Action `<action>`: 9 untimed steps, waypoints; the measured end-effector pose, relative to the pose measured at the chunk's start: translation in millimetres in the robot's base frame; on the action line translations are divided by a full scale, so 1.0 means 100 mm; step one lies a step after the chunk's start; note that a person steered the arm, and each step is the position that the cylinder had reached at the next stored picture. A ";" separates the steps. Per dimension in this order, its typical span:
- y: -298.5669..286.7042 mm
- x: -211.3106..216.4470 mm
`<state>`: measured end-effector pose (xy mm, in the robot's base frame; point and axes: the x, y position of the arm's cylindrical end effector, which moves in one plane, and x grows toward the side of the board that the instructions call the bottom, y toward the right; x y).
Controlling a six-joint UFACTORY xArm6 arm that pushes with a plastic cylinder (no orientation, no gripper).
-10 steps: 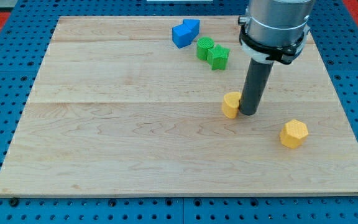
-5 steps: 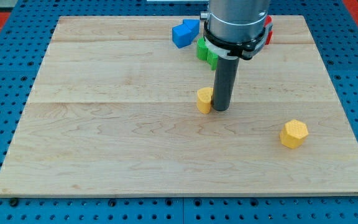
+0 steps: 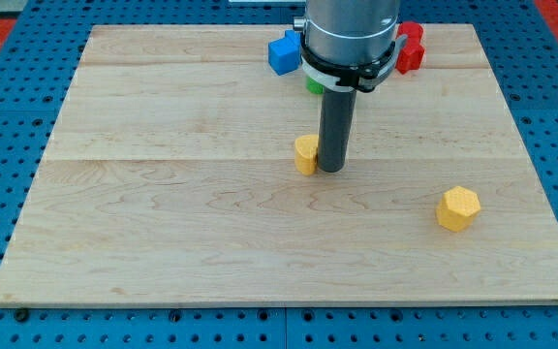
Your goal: Push the yellow blocks to the bottom left side of the board
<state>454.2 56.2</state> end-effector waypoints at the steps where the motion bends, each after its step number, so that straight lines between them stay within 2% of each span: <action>1: 0.00 0.00; 2: -0.17 0.01; 3: -0.86 0.11; 5: -0.11 -0.11; 6: -0.08 -0.26; 7: -0.69 -0.50; 9: -2.03 0.06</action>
<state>460.0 -147.1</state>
